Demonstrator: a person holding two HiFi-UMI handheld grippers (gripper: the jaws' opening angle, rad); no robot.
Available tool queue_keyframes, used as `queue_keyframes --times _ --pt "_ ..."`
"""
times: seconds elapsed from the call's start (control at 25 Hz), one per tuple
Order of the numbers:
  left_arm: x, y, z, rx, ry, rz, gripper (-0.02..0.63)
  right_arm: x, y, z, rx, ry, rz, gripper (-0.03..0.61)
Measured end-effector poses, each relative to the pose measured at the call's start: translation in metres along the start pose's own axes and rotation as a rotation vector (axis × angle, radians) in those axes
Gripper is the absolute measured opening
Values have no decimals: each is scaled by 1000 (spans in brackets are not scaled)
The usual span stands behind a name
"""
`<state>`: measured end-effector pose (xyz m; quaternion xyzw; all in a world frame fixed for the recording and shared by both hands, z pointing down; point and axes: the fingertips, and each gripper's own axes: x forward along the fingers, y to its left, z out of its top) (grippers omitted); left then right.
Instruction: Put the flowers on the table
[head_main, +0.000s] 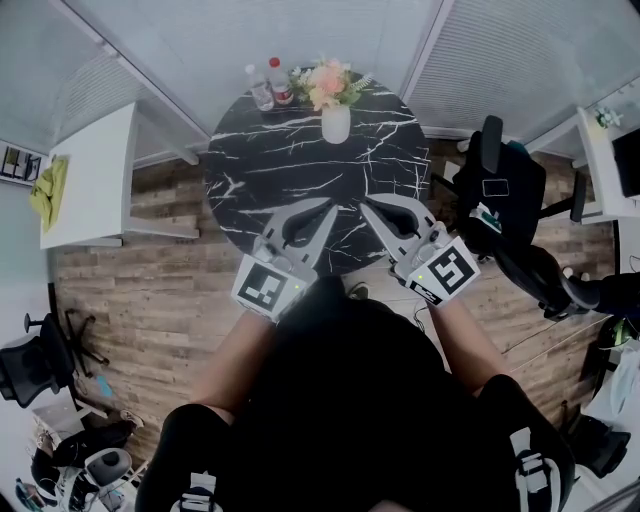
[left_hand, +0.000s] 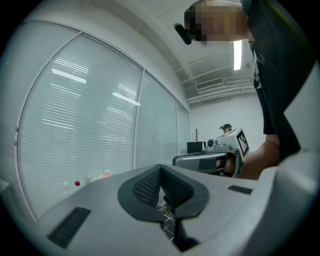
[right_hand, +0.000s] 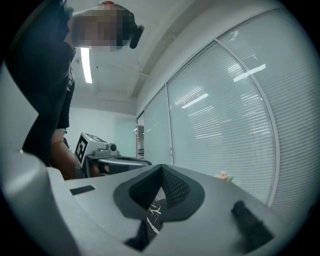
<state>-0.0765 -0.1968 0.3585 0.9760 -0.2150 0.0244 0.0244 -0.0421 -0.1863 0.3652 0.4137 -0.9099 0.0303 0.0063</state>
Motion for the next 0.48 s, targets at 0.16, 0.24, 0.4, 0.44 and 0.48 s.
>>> queue_keyframes --times 0.16,0.24,0.4,0.44,0.48 --pt "0 1 -1 -4 1 -1 11 2 0 0 -2 1 1 18" --pt "0 2 -1 -3 -1 -1 11 1 0 -1 -1 2 0 18" --pt "0 0 -4 4 13 0 11 0 0 -2 1 5 1 18" --pt "0 0 -4 2 15 1 11 0 0 -3 1 6 2 18" --pt "0 0 -4 0 17 3 11 0 0 -3 1 6 4 18"
